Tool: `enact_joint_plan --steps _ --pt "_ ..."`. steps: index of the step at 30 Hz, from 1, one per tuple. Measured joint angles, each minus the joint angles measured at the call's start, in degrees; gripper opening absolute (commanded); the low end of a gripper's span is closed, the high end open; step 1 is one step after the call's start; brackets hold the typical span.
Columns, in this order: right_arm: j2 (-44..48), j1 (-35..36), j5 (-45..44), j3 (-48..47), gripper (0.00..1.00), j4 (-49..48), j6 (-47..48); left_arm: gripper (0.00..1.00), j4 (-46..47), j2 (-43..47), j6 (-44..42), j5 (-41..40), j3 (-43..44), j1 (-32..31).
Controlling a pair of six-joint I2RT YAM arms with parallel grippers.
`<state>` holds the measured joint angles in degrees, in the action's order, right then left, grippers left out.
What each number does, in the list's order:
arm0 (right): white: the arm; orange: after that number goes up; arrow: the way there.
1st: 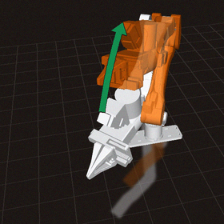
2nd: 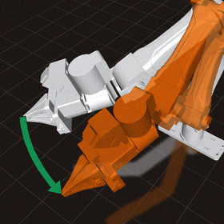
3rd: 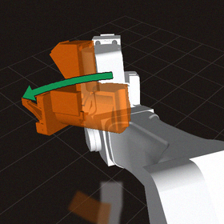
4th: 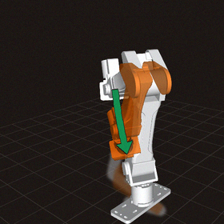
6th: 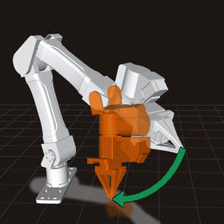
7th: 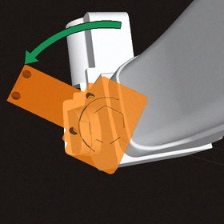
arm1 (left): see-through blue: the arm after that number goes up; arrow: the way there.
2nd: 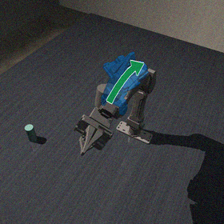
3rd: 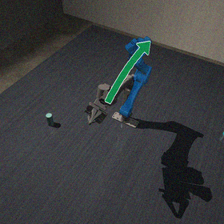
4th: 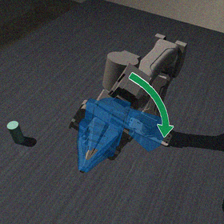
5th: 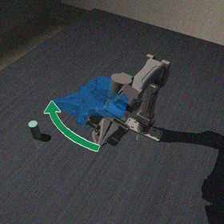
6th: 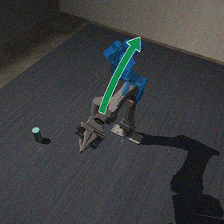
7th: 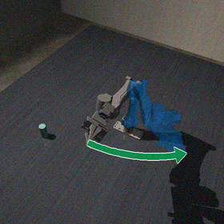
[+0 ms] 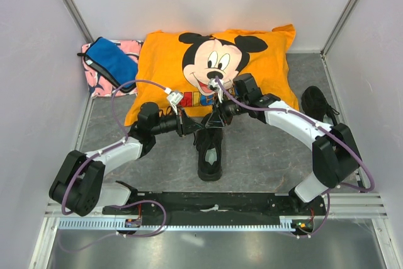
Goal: Tie the shoes
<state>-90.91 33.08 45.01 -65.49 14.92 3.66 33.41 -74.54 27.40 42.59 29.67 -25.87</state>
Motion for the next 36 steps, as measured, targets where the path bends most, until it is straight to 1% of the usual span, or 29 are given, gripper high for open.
enact_joint_plan --steps 6,20,32,36 --pt "0.0 0.0 0.2 0.0 0.36 -0.5 0.1 0.02 0.0 -0.1 0.0 0.0 0.0 0.0" --pt "0.0 -0.3 3.2 0.0 0.35 -0.2 0.2 0.02 0.0 -0.2 0.0 0.0 0.0 0.0" --pt "-1.3 -0.3 3.3 -0.4 0.3 -0.2 0.1 0.01 0.2 -0.5 0.0 1.0 0.1 0.0" --pt "-1.8 -0.3 3.7 -0.9 0.23 -0.2 -0.1 0.02 0.2 -0.9 0.0 1.0 0.1 0.1"
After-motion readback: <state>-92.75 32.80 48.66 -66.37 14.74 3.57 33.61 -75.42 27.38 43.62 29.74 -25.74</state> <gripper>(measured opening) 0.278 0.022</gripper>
